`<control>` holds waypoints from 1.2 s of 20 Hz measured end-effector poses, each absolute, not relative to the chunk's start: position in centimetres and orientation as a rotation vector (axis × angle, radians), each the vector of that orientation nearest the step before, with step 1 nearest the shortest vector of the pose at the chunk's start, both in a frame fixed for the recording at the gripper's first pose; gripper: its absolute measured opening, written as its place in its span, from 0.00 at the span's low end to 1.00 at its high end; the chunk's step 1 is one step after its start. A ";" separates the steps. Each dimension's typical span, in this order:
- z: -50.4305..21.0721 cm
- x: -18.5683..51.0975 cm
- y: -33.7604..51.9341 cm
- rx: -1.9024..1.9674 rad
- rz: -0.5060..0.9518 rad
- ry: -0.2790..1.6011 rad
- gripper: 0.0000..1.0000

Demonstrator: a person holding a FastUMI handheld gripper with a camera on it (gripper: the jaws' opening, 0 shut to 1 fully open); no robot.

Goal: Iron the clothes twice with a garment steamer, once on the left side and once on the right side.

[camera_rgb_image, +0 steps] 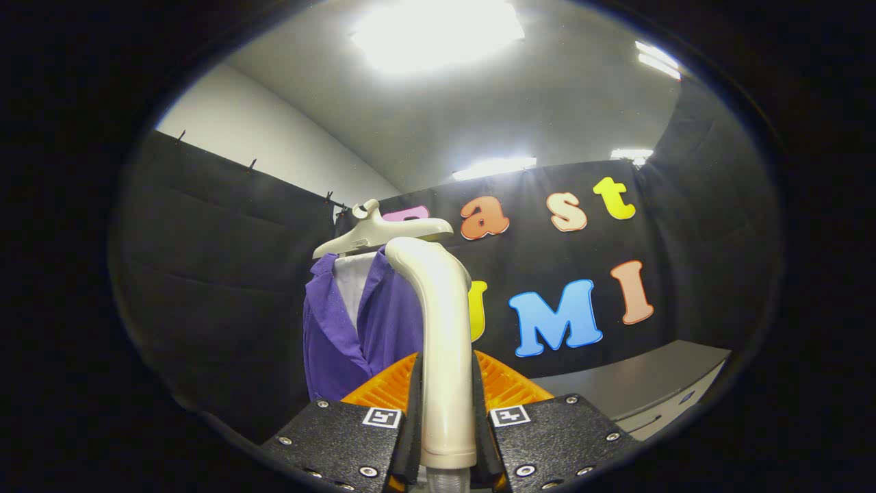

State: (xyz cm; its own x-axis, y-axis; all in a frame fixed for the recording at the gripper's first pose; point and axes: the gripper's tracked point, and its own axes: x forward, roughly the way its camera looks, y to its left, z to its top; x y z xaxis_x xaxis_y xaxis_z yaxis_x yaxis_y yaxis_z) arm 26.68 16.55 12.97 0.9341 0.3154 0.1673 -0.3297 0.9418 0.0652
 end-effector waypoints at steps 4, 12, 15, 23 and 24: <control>12.7 29.4 19.7 0.066 0.349 -0.141 0.33; 8.0 31.6 23.5 -0.007 0.368 -0.057 0.33; 5.6 31.8 23.9 -0.026 0.367 -0.011 0.33; 0.3 30.4 23.5 -0.060 0.365 0.071 0.33; -0.3 30.1 23.4 -0.061 0.366 0.085 0.33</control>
